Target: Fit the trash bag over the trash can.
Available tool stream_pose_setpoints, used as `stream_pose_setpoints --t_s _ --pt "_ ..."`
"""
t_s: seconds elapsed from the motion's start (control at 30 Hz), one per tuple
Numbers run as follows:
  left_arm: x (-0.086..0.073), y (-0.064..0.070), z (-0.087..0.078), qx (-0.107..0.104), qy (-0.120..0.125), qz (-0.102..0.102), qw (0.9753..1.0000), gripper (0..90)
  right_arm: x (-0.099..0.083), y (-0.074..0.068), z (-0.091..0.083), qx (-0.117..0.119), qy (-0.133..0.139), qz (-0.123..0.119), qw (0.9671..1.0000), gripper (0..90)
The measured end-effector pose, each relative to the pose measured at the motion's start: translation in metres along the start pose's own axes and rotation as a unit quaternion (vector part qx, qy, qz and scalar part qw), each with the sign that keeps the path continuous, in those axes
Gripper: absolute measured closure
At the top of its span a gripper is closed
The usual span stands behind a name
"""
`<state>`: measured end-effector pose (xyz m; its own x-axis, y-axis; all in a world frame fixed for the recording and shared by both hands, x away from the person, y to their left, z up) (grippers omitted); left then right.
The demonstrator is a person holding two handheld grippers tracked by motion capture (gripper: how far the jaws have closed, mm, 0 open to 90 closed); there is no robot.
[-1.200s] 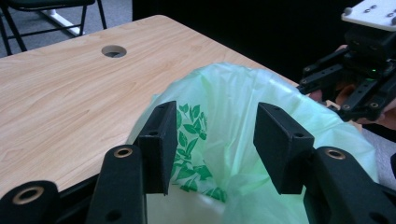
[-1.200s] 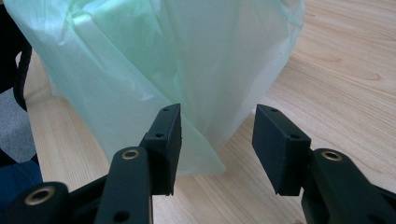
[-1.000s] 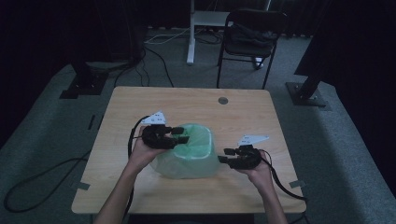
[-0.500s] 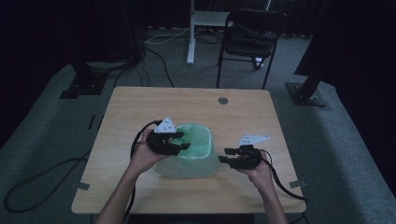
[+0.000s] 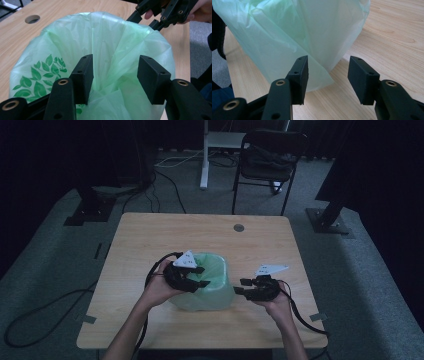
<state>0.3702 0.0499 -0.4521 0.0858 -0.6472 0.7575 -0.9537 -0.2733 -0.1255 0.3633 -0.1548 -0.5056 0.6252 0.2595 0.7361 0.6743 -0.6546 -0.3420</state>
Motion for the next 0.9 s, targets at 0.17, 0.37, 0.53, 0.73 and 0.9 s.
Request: stream_pose_setpoints --t_s 0.17,0.37,0.53,0.73,0.9 --pt "0.001 -0.005 0.005 0.001 -0.015 -0.002 0.9999 47.1 -0.001 0.0 -0.001 -0.002 -0.001 0.001 1.0 50.2" --pt "-0.002 -0.015 0.006 0.039 -0.036 -0.017 0.9984 46.8 -0.002 0.0 -0.002 -0.003 0.001 0.002 1.0 50.2" --pt "-0.004 -0.017 0.009 0.042 -0.061 -0.016 0.9971 46.5 -0.003 0.0 -0.001 -0.003 -0.001 0.002 1.0 50.2" --pt "-0.003 -0.008 0.011 0.027 -0.073 0.015 0.9969 44.6 -0.003 0.0 -0.003 -0.003 0.001 0.003 1.0 50.2" --pt "0.0 -0.009 0.007 0.036 -0.049 0.011 0.9981 43.9 -0.004 0.0 -0.002 -0.003 -0.001 0.003 1.0 50.1"
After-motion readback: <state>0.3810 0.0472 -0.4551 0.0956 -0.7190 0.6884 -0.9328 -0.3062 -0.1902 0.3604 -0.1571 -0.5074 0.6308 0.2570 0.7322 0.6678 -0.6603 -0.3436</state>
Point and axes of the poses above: each handheld gripper's, and its own axes: z roughly forward along the jaws, x roughly out of its top, y roughly to its right, the point moved 7 cm from there along z, roughly forward along the jaws, and after that the axes turned 9 degrees about z, right-handed, at the moved point
